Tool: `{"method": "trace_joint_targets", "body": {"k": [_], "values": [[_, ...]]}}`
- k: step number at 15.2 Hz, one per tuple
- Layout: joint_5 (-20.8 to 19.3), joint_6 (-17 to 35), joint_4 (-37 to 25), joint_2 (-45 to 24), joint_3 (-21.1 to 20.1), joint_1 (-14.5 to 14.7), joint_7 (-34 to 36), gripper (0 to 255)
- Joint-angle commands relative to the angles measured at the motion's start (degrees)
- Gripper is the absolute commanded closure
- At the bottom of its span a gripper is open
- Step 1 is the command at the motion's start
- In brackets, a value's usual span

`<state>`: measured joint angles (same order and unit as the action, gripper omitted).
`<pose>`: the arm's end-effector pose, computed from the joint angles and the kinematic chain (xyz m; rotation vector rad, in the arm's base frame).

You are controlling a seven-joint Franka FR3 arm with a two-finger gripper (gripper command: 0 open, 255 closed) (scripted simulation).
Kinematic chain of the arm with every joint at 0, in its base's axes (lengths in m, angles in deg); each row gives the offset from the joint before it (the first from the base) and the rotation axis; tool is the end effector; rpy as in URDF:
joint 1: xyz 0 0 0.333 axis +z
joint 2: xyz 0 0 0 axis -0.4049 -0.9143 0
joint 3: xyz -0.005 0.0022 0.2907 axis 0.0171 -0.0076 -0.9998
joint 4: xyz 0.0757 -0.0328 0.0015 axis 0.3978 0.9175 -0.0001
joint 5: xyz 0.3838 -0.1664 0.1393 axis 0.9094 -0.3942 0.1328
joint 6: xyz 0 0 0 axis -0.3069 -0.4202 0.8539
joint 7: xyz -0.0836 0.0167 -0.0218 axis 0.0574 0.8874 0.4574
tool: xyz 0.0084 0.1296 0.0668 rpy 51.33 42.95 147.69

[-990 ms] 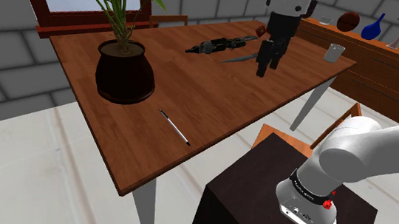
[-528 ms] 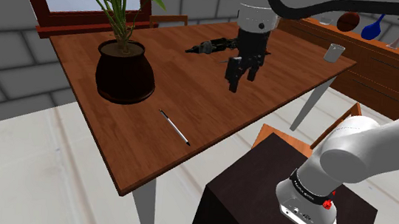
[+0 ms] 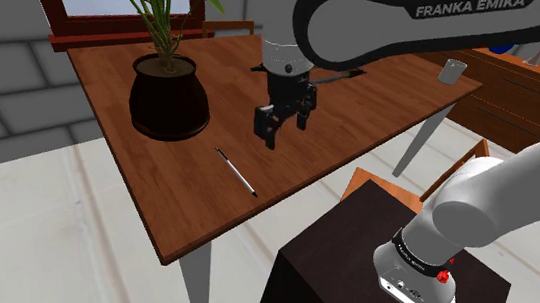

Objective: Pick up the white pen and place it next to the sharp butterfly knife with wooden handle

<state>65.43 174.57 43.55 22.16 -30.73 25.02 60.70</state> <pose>0.3990 0.2710 0.4262 2.9782 0.0298 -0.1174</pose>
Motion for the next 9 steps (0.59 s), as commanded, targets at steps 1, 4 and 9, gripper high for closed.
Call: {"method": "trace_joint_targets", "body": {"k": [1,4,9], "values": [[-1.63,1.16,-2.12,-4.13,-3.46,-0.4,4.85,0],[-5.83,2.34,-6.28,-11.86,-8.46,-1.06,12.55,0],[-15.05,2.01,-13.78,-25.37,-13.58,0.17,24.85,0]]}}
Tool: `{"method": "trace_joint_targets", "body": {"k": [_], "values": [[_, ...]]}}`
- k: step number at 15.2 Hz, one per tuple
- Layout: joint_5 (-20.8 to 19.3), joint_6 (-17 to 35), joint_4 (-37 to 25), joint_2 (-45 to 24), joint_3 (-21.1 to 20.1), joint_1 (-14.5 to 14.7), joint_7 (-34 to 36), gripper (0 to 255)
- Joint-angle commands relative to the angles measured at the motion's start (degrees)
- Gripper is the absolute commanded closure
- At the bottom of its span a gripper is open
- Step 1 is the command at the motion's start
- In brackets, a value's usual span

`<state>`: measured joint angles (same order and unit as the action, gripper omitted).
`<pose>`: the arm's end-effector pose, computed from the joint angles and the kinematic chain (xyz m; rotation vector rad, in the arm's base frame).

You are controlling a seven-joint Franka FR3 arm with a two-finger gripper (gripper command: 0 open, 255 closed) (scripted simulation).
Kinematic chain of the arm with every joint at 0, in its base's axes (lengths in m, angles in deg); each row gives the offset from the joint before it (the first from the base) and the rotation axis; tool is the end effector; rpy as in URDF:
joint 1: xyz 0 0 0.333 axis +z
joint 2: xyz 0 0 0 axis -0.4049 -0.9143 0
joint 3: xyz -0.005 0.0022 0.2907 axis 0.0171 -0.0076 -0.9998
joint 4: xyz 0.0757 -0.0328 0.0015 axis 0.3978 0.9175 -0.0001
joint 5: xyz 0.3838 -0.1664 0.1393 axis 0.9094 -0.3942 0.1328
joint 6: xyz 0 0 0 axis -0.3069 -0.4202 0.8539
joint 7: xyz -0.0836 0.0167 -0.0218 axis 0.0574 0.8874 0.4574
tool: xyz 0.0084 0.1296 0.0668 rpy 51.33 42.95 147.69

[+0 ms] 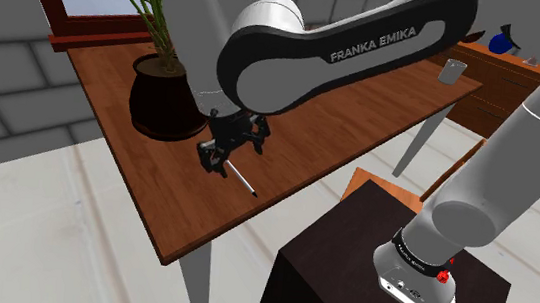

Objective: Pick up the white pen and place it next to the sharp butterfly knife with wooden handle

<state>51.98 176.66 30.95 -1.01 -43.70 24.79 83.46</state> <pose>0.4084 0.3855 0.3584 2.8745 -0.0589 -0.1047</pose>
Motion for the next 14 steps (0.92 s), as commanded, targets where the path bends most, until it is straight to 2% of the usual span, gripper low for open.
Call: {"method": "trace_joint_targets", "body": {"k": [1,7,14], "values": [[-1.63,0.69,-0.4,-2.16,-0.45,0.45,2.1,0],[-2.16,5.7,4.42,-2.41,-0.08,0.16,2.42,0],[-2.16,5.7,4.42,-2.41,-0.08,0.16,2.42,0]]}}
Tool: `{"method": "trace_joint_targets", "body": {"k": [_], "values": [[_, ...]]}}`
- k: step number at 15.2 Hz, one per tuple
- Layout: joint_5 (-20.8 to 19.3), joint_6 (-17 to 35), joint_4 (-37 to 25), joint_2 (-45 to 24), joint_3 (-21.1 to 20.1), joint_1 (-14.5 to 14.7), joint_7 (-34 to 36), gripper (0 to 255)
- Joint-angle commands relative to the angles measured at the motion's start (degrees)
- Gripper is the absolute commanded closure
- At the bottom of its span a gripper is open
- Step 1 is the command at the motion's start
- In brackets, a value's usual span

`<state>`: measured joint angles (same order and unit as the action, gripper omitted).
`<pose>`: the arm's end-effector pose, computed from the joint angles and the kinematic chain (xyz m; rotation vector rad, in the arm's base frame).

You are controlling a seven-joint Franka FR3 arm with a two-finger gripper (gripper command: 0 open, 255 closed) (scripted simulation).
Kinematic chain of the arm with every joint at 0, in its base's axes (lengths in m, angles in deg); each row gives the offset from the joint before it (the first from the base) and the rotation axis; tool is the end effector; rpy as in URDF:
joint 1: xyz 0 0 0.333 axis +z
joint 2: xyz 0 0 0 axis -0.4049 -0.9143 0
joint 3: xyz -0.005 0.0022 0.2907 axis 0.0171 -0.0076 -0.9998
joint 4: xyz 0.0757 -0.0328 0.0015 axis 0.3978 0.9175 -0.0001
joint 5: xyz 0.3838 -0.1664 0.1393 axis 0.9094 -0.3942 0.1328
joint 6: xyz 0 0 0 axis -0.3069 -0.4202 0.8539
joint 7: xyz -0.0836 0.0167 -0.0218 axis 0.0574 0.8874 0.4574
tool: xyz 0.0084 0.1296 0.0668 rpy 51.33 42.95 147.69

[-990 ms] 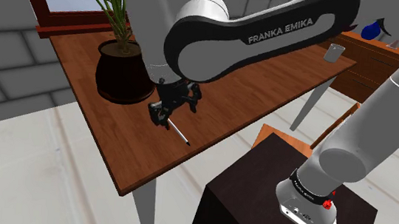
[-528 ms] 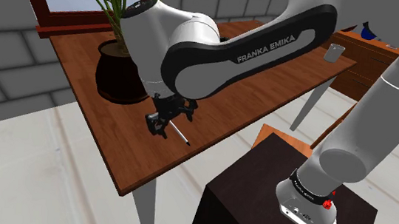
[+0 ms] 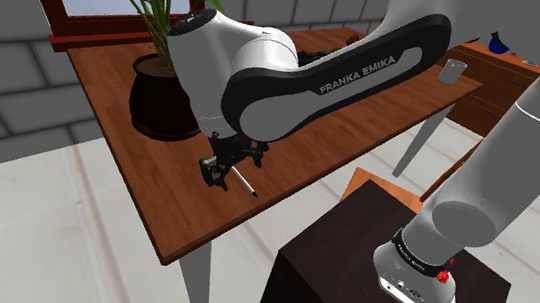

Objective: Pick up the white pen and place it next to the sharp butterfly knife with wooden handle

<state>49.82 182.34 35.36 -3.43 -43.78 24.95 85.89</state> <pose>0.4045 0.3815 0.3099 2.8673 -0.0690 -0.1012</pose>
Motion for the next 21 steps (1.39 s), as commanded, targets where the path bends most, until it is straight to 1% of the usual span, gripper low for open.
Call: {"method": "trace_joint_targets", "body": {"k": [1,2,11,21], "values": [[0.0,0.0,0.0,0.0,0.0,0.0,0.0,0],[0.0,0.0,0.0,0.0,0.0,0.0,0.0,255],[0.0,0.01,0.01,0.0,0.0,0.0,0.0,255],[2.39,-7.04,-4.97,3.3,0.21,-0.33,-2.63,255]]}}
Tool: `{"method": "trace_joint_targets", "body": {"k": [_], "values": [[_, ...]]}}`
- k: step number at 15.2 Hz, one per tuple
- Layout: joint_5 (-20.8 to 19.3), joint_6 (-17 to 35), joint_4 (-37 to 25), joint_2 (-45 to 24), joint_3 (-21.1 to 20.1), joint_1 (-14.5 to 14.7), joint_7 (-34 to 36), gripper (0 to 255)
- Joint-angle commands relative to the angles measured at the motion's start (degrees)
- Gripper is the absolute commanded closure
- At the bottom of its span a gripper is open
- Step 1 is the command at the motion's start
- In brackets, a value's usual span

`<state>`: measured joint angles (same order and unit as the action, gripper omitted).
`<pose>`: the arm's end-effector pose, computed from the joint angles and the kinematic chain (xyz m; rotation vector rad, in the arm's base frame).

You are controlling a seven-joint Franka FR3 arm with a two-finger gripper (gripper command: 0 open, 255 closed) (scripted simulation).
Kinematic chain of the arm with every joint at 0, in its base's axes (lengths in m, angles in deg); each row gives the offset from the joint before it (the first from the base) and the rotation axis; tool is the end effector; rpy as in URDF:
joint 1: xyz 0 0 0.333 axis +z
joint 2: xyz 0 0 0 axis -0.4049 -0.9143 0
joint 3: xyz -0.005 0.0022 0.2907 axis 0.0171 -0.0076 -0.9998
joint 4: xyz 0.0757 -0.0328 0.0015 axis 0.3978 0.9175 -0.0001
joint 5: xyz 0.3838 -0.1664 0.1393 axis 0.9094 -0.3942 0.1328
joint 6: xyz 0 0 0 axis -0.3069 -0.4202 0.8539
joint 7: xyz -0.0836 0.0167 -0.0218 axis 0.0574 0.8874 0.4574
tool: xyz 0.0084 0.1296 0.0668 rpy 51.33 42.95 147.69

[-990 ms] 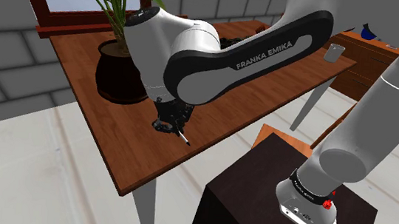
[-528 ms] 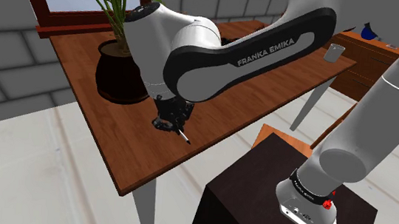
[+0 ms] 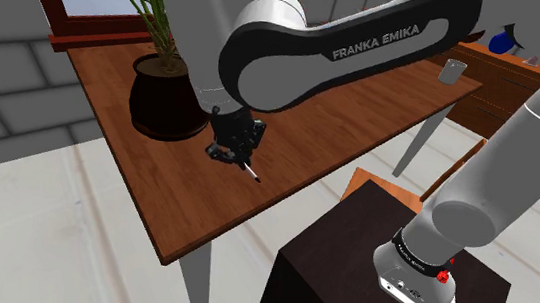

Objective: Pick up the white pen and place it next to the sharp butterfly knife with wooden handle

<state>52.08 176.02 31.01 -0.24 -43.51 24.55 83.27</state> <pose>0.4094 0.3810 0.3629 2.8674 -0.0690 -0.1008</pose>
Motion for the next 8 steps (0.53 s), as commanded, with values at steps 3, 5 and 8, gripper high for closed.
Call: {"method": "trace_joint_targets", "body": {"k": [3,5,8], "values": [[0.59,-2.9,-2.37,0.79,0.03,0.0,-0.62,255],[0.83,-4.36,-3.6,1.15,0.09,-0.04,-0.98,255],[1.09,-6.58,-5.55,1.58,0.17,-0.09,-1.46,255]]}}
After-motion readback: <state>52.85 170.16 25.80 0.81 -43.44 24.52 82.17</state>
